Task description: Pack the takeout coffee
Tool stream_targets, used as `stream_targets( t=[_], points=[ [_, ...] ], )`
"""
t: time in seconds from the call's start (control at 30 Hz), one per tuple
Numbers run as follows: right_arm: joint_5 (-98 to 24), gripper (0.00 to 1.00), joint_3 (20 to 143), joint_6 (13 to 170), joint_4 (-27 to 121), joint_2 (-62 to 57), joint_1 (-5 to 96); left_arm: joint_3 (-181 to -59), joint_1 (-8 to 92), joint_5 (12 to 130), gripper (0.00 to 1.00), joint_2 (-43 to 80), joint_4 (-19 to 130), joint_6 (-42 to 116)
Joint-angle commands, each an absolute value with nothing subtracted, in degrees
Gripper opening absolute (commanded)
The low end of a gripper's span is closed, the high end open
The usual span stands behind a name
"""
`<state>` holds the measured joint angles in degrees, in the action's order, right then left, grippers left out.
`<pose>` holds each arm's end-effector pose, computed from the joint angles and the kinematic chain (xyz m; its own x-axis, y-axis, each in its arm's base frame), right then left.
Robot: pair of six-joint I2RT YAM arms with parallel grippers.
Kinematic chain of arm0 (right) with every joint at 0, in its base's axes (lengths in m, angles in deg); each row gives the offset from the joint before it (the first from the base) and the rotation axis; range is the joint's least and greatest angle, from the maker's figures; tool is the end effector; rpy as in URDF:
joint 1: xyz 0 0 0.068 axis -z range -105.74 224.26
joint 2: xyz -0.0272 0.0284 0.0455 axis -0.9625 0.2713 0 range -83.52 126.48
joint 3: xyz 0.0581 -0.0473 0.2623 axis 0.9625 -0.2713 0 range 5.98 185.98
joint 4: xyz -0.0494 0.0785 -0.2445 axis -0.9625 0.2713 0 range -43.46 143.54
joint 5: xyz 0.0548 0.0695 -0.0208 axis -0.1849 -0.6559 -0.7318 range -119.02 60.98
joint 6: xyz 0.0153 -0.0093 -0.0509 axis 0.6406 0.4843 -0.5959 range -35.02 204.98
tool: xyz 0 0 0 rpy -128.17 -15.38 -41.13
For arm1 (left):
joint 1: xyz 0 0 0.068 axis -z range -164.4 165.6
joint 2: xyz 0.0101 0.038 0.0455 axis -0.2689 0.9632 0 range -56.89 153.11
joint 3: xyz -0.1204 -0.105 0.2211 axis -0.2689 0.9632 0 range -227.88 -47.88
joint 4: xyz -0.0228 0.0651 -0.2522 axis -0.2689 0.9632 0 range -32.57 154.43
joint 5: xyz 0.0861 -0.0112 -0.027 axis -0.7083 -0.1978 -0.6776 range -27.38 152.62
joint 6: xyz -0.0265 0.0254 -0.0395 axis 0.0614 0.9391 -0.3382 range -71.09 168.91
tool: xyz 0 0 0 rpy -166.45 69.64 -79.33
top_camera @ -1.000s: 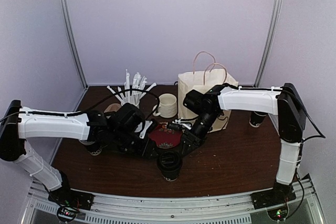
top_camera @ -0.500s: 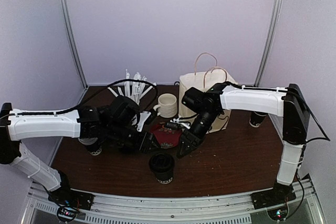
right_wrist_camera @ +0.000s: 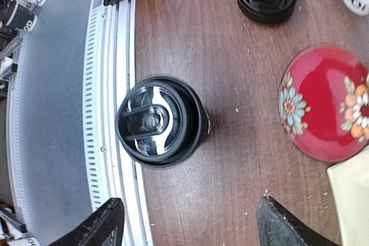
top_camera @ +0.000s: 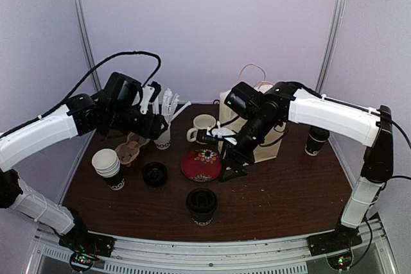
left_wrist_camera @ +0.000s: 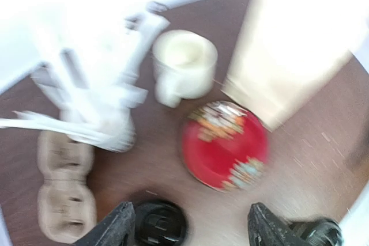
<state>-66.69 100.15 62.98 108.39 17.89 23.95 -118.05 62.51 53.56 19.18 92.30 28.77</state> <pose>0.2126 0.2905 0.3055 -0.2729 -0.7929 -0.5447 -0.9174 0.0440 0.3956 0.2014 -0.2072 0.3329 -0.6391 0.1855 -0.7464 0.4471 0.8793 -0.1643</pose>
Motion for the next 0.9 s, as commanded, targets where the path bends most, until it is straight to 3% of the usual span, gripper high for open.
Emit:
stream_targets(
  t=[0.0,0.17,0.23,0.87],
  points=[
    [-58.2,0.84,103.4,54.6,108.3,17.4,19.1,-121.1,55.9,50.4,0.7,17.5,90.3,33.0],
    [-54.7,0.92,106.5,51.0,110.3,21.1,13.6,-117.2,55.5,49.4,0.71,13.4,83.2,31.3],
    [-52.2,0.99,107.8,50.2,110.8,22.6,11.4,-116.1,55.4,49.8,0.72,12.6,82.5,30.6],
    [-47.2,0.93,109.7,50.1,109.0,29.3,6.8,-114.2,55.3,52.9,0.72,13.2,85.4,27.8]
  ],
)
